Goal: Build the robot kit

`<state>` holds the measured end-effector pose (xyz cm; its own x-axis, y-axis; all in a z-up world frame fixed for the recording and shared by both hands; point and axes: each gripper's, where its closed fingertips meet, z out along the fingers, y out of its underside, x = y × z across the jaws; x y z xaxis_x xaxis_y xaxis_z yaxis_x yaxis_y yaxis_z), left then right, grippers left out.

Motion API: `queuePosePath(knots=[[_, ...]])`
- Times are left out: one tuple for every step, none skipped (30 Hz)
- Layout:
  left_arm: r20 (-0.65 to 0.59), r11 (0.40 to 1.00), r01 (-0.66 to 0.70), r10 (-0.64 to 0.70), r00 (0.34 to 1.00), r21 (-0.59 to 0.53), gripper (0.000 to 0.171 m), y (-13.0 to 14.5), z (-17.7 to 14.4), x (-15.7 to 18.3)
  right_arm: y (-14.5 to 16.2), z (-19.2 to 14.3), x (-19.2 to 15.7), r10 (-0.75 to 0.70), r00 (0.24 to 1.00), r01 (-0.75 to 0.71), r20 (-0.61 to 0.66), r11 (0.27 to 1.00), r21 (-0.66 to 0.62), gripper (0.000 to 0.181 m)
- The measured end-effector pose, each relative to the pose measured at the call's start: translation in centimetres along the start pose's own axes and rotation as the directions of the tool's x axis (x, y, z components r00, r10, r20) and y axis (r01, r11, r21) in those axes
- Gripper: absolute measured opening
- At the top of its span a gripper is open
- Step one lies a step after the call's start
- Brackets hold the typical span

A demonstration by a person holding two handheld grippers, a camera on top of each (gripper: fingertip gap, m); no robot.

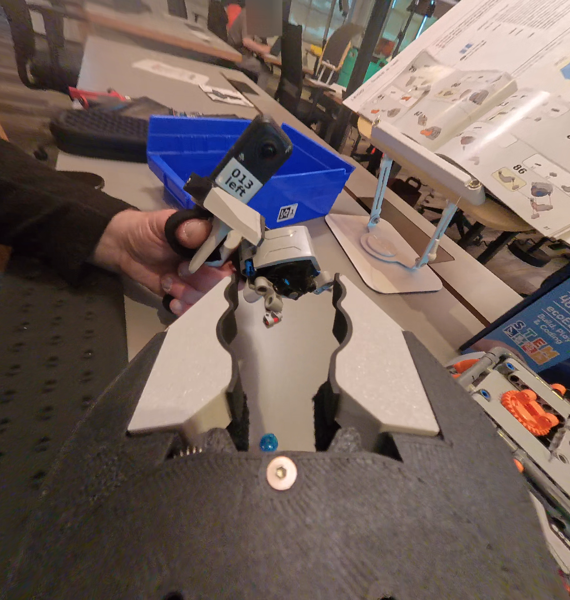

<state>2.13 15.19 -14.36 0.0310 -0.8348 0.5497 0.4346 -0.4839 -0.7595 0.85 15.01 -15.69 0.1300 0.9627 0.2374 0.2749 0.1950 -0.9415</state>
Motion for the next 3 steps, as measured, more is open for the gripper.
queuePosePath(knots=[[-0.015,1.000,0.009,-0.009,1.000,0.014,0.045,-0.18,0.05,0.20,-0.30,-0.11,0.00,0.011,1.000,-0.011,0.006,1.000,0.023,0.056],[-0.037,0.999,0.020,-0.019,0.999,0.027,0.046,-0.38,0.08,0.50,-0.78,-0.26,-0.03,0.025,1.000,-0.026,0.018,0.998,0.057,0.056],[-0.057,0.999,0.027,-0.025,0.998,0.041,0.046,-0.63,0.09,0.80,-1.25,-0.49,-0.14,0.039,0.999,-0.042,0.038,0.995,0.090,0.056]])
